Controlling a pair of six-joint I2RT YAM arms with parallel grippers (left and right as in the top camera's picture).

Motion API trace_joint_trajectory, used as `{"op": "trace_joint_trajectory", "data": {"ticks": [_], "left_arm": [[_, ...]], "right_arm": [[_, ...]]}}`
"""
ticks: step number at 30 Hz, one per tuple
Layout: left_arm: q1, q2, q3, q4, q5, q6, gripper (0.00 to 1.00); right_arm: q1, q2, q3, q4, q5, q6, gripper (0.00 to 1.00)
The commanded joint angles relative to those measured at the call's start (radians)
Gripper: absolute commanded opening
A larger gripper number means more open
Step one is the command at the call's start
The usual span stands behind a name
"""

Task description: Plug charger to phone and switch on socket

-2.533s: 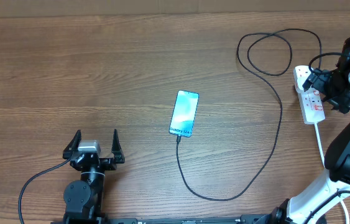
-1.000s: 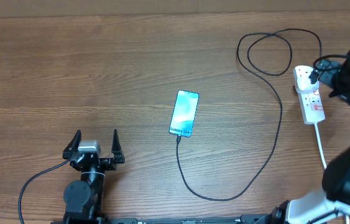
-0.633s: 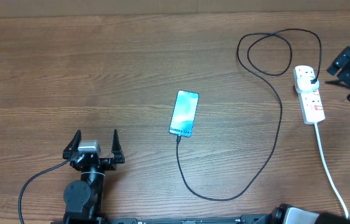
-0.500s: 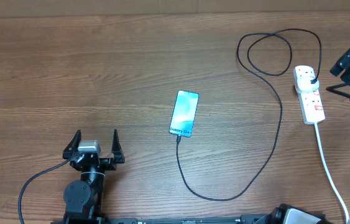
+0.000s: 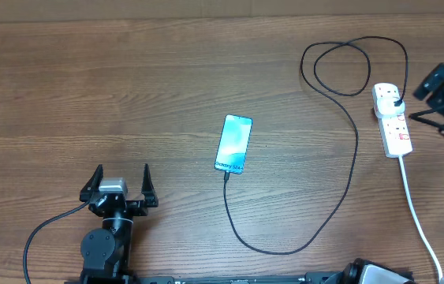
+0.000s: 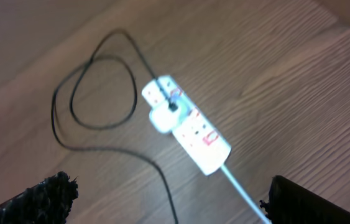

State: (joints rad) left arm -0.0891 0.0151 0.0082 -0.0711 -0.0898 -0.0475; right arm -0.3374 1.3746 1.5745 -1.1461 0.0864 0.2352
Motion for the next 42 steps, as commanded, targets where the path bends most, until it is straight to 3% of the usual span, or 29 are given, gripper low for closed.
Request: {"op": "trace_joint_trajectory", "data": {"ticks": [1, 11, 22, 34, 42], "left_arm": [[0.008, -0.011, -0.003, 0.0, 0.01, 0.026, 1.0], [0.008, -0.011, -0.003, 0.0, 0.01, 0.026, 1.0], [0.008, -0.011, -0.003, 0.0, 0.009, 0.026, 1.0], [0.008, -0.011, -0.003, 0.0, 0.01, 0.026, 1.0], [0.008, -0.011, -0.003, 0.0, 0.01, 0.026, 1.0]], "right_arm": [[0.062, -0.041, -0.057, 0.0, 0.006, -0.001, 1.0], [0.259, -0.102, -0.176, 0.028, 0.028, -0.005, 1.0], [0.264, -0.103, -0.327, 0.103, -0.037, -0.004, 1.0], [0.264, -0.103, -0.673, 0.42, -0.203, 0.0, 1.0], [0.264, -0.103, -0.731, 0.365, -0.207, -0.001, 1.0]]}}
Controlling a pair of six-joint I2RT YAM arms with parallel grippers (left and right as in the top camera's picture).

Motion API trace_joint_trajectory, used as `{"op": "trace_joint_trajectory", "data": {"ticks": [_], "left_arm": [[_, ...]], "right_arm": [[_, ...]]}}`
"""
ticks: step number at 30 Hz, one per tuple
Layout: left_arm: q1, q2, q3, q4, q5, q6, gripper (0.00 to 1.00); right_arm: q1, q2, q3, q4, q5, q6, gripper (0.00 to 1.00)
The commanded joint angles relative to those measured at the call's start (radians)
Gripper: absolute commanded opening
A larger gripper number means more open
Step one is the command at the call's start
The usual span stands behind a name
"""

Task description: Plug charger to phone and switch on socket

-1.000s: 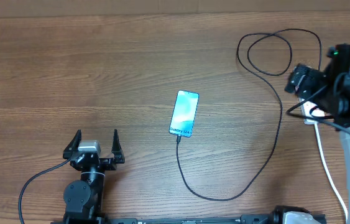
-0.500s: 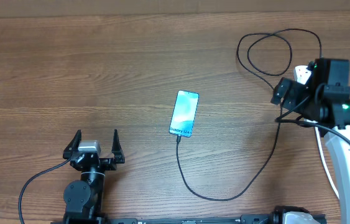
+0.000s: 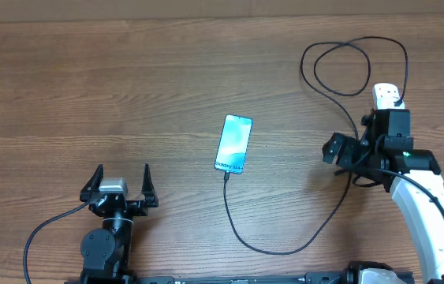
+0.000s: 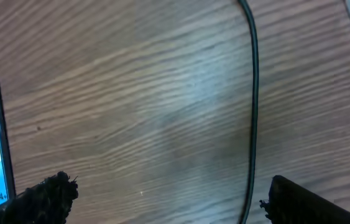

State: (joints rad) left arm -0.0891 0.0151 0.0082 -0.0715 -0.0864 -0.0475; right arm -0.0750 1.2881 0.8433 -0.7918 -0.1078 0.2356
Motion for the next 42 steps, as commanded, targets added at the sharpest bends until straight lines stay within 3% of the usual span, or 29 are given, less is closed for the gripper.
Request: {"op": "trace_joint_trajectory", "data": {"ticks": [1, 6, 21, 31, 42], "left_arm": [[0.008, -0.011, -0.003, 0.0, 0.006, 0.026, 1.0], [0.008, -0.011, -0.003, 0.0, 0.006, 0.026, 0.99], [0.008, -0.011, -0.003, 0.0, 0.006, 0.026, 1.0], [0.008, -0.011, -0.003, 0.001, 0.006, 0.026, 1.0], [0.008, -0.011, -0.003, 0.0, 0.006, 0.026, 1.0]], "right_arm": [[0.002, -0.016, 0.0, 0.023, -0.014, -0.001, 1.0], [0.002, -0.016, -0.045, 0.122, -0.029, -0.001, 1.0], [0.002, -0.016, -0.418, 0.674, -0.125, 0.003, 1.0], [0.002, -0.016, -0.551, 0.807, -0.119, 0.003, 1.0], [0.002, -0.041, -0.562, 0.846, -0.122, 0.002, 1.0]]}}
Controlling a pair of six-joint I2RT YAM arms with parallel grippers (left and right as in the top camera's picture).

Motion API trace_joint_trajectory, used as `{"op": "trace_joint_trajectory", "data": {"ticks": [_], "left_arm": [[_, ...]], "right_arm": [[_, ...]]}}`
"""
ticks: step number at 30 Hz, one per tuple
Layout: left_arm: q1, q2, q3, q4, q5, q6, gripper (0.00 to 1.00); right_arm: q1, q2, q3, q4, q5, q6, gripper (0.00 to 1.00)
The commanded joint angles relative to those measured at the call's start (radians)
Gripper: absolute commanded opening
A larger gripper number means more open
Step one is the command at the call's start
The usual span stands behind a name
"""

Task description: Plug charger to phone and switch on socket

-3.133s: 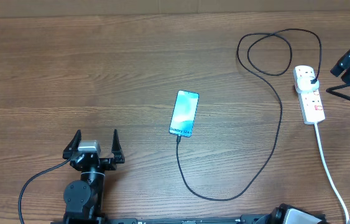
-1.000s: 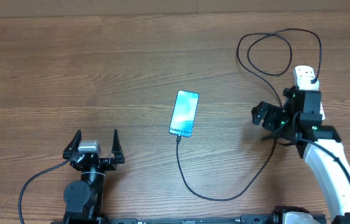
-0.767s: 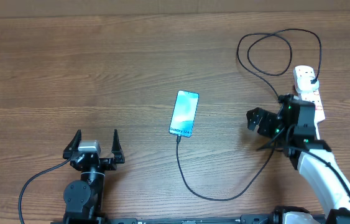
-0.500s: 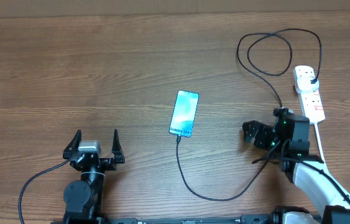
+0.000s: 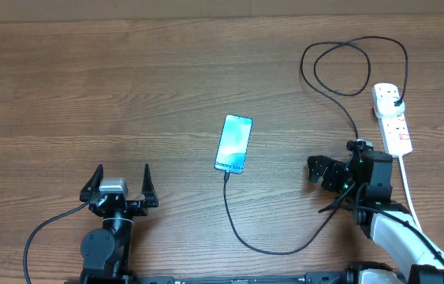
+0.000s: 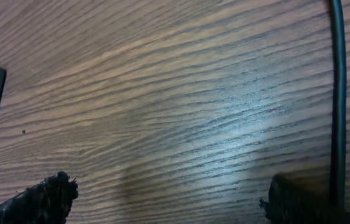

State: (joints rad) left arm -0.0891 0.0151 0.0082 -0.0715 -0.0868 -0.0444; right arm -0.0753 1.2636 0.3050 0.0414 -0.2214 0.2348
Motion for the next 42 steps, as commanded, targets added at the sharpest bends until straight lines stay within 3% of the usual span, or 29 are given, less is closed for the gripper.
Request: {"op": "trace_joint_trajectory", "data": {"ticks": [1, 7, 14, 20, 42], "left_arm": [[0.008, -0.011, -0.003, 0.0, 0.006, 0.023, 1.0], [0.008, -0.011, -0.003, 0.0, 0.006, 0.023, 0.99], [0.008, -0.011, -0.003, 0.0, 0.006, 0.023, 1.0], [0.008, -0.011, -0.003, 0.001, 0.006, 0.023, 1.0], [0.008, -0.011, -0.003, 0.001, 0.006, 0.023, 1.0]], "right_arm": [[0.002, -0.023, -0.024, 0.027, -0.008, 0.0, 1.0], [0.002, -0.035, -0.037, 0.051, -0.009, 0.0, 1.0], [0.002, -0.045, -0.198, 0.291, -0.045, 0.0, 1.0], [0.002, -0.11, -0.284, 0.34, -0.045, -0.001, 1.0], [0.002, -0.443, -0.298, 0.024, -0.042, -0.003, 1.0]]}}
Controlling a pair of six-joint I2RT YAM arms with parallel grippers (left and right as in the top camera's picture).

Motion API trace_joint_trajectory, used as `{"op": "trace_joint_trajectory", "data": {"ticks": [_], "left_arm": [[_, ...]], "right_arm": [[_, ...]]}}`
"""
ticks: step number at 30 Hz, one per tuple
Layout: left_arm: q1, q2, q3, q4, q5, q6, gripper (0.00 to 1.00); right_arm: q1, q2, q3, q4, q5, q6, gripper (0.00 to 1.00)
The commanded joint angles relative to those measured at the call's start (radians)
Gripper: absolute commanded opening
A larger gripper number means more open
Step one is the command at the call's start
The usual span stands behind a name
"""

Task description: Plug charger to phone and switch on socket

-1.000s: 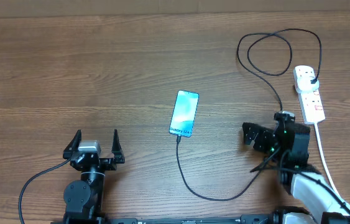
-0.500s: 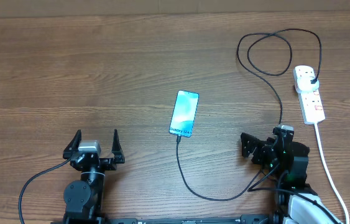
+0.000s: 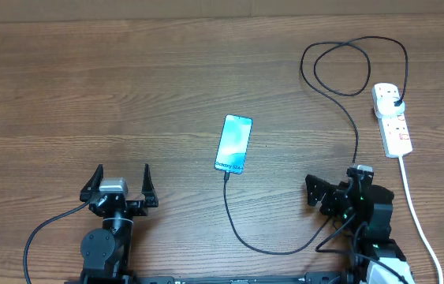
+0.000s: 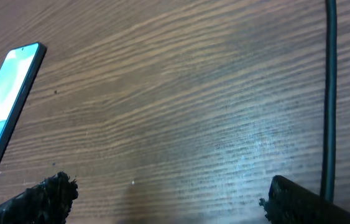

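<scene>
The phone [image 3: 234, 143] lies screen up and lit at the table's middle; it also shows at the left of the right wrist view as the phone [image 4: 5, 121]. A black charger cable [image 3: 355, 162] runs from the phone's near end, loops forward, then back to the plug [image 3: 396, 100] seated in a white power strip [image 3: 393, 125]. My right gripper [image 3: 322, 195] stands open low over bare wood, just left of the cable [image 4: 329, 93], its fingertips [image 4: 45, 198] holding nothing. My left gripper [image 3: 121, 172] rests open at the front left.
The cable makes a large loop [image 3: 353, 67] at the far right of the wooden table [image 3: 127, 87]. The strip's white lead [image 3: 416, 217] runs down the right side toward the front edge, close to the right arm.
My right arm has drawn back toward the table's front edge, still open. Its wrist view now takes in more of the phone. Phone, cable, strip and left arm are unchanged.
My right gripper was first at the right edge beside the power strip. Then it was over the cable left of the strip, then nearer the front, and now it sits open near the front edge. The cable stayed in the phone throughout; the left arm never moved.
</scene>
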State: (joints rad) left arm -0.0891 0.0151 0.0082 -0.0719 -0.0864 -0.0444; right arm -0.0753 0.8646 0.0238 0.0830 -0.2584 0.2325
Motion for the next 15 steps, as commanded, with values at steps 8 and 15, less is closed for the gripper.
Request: {"op": "trace_joint_trajectory", "data": {"ticks": [8, 15], "left_arm": [[0.008, -0.011, -0.003, 0.001, 0.006, 0.023, 1.0], [0.008, -0.011, -0.003, 0.001, 0.006, 0.023, 1.0]], "right_arm": [[0.002, -0.203, -0.016, -0.144, -0.009, -0.002, 1.0], [0.002, -0.278, -0.016, -0.144, -0.009, -0.002, 1.0]]}}
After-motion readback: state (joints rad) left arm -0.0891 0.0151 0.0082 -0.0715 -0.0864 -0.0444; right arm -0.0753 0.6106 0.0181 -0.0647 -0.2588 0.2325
